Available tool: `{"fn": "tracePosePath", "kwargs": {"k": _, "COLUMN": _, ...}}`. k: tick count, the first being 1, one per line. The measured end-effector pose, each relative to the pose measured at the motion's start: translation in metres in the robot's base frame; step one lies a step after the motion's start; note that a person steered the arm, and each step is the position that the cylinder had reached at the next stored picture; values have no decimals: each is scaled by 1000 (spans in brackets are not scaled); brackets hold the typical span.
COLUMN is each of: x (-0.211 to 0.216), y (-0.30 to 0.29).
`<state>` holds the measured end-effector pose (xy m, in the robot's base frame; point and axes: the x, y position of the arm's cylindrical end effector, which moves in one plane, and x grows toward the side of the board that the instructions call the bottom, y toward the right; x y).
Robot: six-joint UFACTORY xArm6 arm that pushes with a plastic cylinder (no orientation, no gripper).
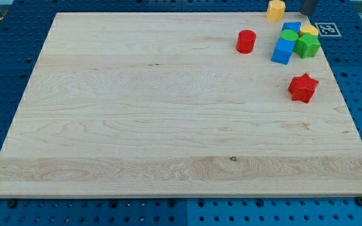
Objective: Push the yellow hexagon to the top right
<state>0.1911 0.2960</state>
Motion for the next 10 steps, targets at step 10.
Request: {"fn": "tracePosePath", "kwargs": {"k": 10, "x": 2, "y": -247}}
